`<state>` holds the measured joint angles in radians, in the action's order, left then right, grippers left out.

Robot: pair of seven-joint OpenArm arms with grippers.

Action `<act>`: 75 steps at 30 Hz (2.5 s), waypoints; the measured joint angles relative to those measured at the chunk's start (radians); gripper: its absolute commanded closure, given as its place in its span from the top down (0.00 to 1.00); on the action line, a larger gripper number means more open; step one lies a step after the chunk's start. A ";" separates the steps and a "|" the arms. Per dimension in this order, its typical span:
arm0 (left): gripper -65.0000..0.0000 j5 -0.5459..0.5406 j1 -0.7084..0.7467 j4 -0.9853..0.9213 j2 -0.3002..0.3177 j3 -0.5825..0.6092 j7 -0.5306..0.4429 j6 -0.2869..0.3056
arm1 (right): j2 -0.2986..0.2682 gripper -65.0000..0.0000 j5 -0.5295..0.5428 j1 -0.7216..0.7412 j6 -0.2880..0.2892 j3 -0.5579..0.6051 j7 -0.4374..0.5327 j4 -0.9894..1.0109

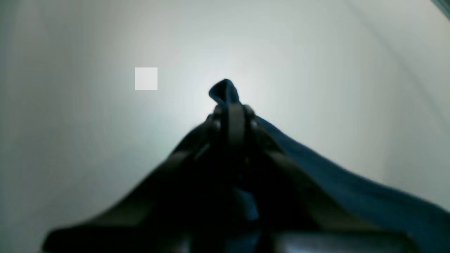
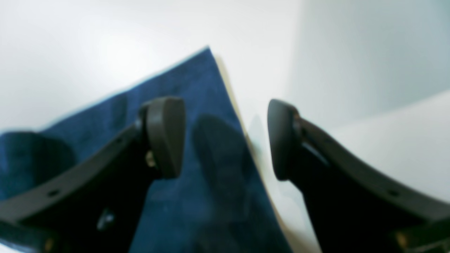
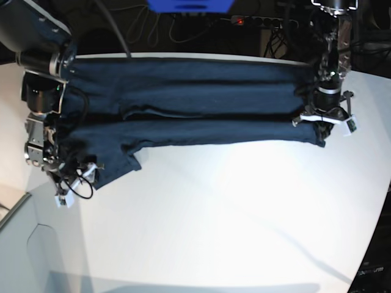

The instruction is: Layout the t-shirt on the table in an organized manner, then fold the t-shirt properly

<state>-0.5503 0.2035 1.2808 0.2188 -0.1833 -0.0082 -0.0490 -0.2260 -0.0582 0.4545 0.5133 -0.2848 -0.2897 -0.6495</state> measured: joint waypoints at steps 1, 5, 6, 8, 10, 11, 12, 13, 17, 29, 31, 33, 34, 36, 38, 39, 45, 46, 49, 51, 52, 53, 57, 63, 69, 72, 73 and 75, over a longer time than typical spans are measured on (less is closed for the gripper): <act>0.00 0.000 -0.005 0.000 0.000 0.000 -0.004 0.000 | -0.002 0.57 0.005 0.005 -0.001 0.000 0.018 0.025; 0.00 0.000 -0.010 0.000 0.000 0.000 -0.003 0.000 | 0.001 0.57 0.011 -0.005 -0.002 0.000 0.056 0.053; 0.00 0.000 -0.007 0.000 0.000 0.000 -0.003 0.000 | 0.001 0.57 0.011 -0.005 -0.001 0.000 0.055 0.053; 0.00 0.000 -0.008 0.000 0.000 0.000 0.000 0.000 | 0.003 0.56 0.011 -0.018 -0.002 0.000 0.074 0.049; 0.00 0.000 -0.020 0.000 0.000 0.000 0.002 0.000 | 0.008 0.48 0.014 -0.029 -0.002 0.032 0.096 0.045; 0.00 0.000 -0.028 0.000 0.000 0.000 -0.003 0.000 | 0.009 0.41 0.014 -0.029 -0.003 0.056 0.096 0.045; 0.00 0.000 -0.031 0.000 0.000 0.000 -0.004 0.000 | 0.010 0.33 0.014 -0.027 -0.003 0.084 0.096 0.045; 0.00 0.000 -0.033 0.000 0.000 -0.001 -0.004 0.000 | 0.011 0.23 0.014 -0.025 -0.003 0.113 0.098 0.045; 0.00 0.004 -0.044 0.000 0.000 -0.001 -0.002 0.000 | 0.021 0.00 0.015 -0.023 -0.005 0.166 0.117 0.045; 0.01 0.007 -0.172 -0.003 0.000 -0.001 0.006 0.000 | 0.000 0.00 -0.005 0.038 -0.005 0.114 0.066 -0.140; 0.01 0.007 -0.200 -0.003 0.000 0.000 0.004 0.000 | 0.000 0.00 0.000 0.043 -0.005 0.095 0.066 -0.198; 0.01 0.007 -0.225 -0.008 0.000 0.000 0.000 0.000 | 0.000 0.00 0.003 0.043 -0.005 0.091 0.066 -0.230; 0.01 0.007 -0.238 -0.023 0.000 0.000 0.000 0.002 | 0.000 0.00 0.001 0.040 -0.004 0.091 0.064 -0.241; 0.01 0.006 -0.266 -0.064 0.000 0.000 0.001 0.000 | 0.003 0.00 0.000 0.018 -0.003 0.091 0.058 -0.278; 0.01 0.004 -0.276 -0.095 0.000 0.002 0.000 0.002 | 0.007 0.00 0.003 -0.022 -0.003 0.073 0.058 -0.325; 0.01 0.004 -0.277 -0.110 0.000 0.001 0.000 0.002 | 0.011 0.00 0.005 -0.052 -0.002 0.059 0.062 -0.354; 0.01 0.004 -0.271 -0.142 -0.006 0.000 0.000 -0.001 | 0.063 0.00 -0.005 -0.181 -0.002 -0.046 0.050 -0.497; 0.01 0.004 -0.271 -0.142 -0.006 0.001 -0.003 0.002 | 0.075 0.00 -0.004 -0.206 -0.002 -0.062 0.055 -0.535; 0.01 0.004 -0.266 -0.141 -0.003 -0.003 -0.002 0.000 | 0.097 0.00 -0.007 -0.293 -0.004 -0.087 0.053 -0.669; 0.01 0.001 -0.251 -0.139 0.000 -0.006 -0.009 0.000 | 0.111 0.00 -0.006 -0.359 -0.004 -0.093 0.050 -0.772; 0.01 0.000 -0.243 -0.138 -0.001 -0.006 -0.010 0.002 | 0.119 0.00 0.003 -0.394 -0.005 -0.095 0.053 -0.822; 0.01 0.001 -0.237 -0.138 -0.001 -0.006 -0.005 -0.002 | 0.129 0.00 -0.001 -0.423 -0.006 -0.095 0.051 -0.869; 0.01 0.000 -0.209 -0.134 -0.003 -0.007 -0.005 0.003 | 0.171 0.00 0.003 -0.544 -0.003 -0.092 0.054 -1.010; 0.00 0.005 -0.178 -0.135 -0.005 -0.011 -0.010 0.162 | 0.210 0.00 0.001 -0.702 -0.001 -0.094 0.057 -1.108; 0.00 0.008 -0.131 -0.133 -0.008 -0.039 -0.004 0.274 | 0.213 0.00 0.006 -0.816 0.003 -0.119 0.065 -1.144; 0.00 0.008 -0.129 -0.134 -0.008 -0.100 -0.011 0.308 | 0.237 0.00 0.006 -0.838 0.003 -0.173 0.087 -1.149; 0.00 0.007 -0.128 -0.134 -0.006 -0.116 -0.015 0.313 | 0.249 0.00 0.007 -0.844 0.003 -0.190 0.109 -1.150; 0.00 0.008 -0.126 -0.134 -0.003 -0.134 -0.013 0.332 | 0.257 0.00 0.007 -0.858 0.003 -0.204 0.137 -1.150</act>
<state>-0.5426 0.0776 1.1469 0.2153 -0.3172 -0.0216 0.2832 0.0315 -0.0513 -0.4030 0.5163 -0.4889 -0.1524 -1.7996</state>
